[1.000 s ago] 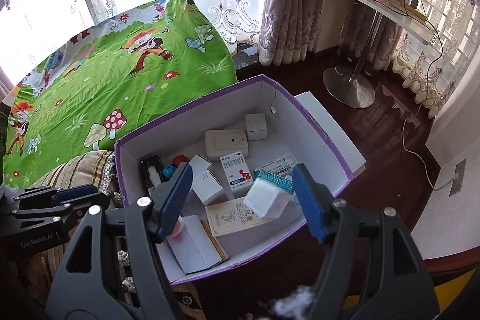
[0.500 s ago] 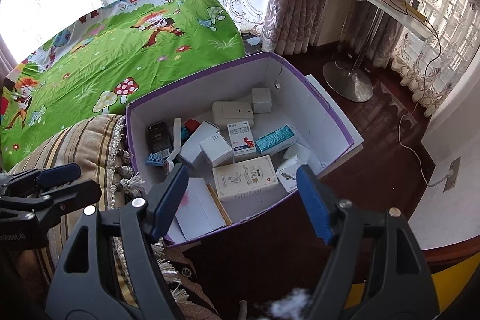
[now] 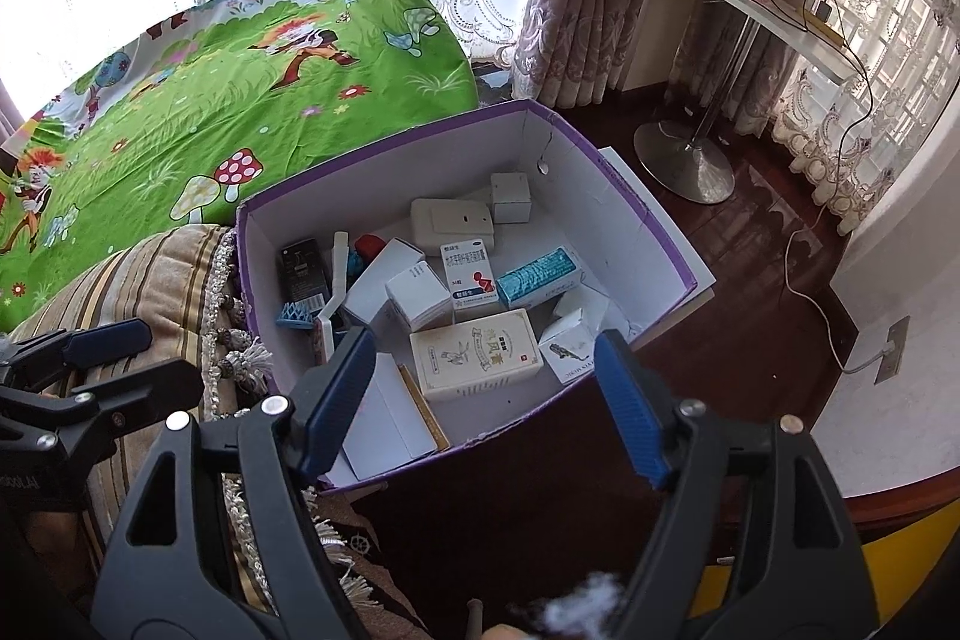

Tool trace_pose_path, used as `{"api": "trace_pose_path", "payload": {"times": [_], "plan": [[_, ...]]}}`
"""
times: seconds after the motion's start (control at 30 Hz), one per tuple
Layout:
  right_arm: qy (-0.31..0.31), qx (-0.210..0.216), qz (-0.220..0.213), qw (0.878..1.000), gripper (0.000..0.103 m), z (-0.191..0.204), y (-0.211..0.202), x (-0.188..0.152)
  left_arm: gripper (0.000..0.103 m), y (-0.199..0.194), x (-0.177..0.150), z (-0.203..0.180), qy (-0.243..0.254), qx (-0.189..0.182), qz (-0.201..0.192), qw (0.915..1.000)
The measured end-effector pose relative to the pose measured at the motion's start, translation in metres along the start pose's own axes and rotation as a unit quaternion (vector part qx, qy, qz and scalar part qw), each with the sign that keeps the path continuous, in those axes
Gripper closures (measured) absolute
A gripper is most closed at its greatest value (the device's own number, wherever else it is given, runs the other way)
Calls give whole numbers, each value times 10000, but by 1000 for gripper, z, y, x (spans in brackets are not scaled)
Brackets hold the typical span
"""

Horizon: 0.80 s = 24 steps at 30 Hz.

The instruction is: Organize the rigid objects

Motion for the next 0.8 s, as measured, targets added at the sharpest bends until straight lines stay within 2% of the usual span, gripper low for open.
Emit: {"api": "trace_pose_path", "payload": {"times": [0.8], "plan": [[35,32,19,10000,24,0,1,-1,14,1,1,0,16,23,11,10000]]}}
Point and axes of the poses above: each gripper's, at about its wrist camera, not at the fingertips, and y roughly the way its jaws point, z to its left, x to its top, the point moved 5 cm from there along y, roughly the way its jaws point, and after that the axes turned 5 degrees about x, right-handed, at the moved point
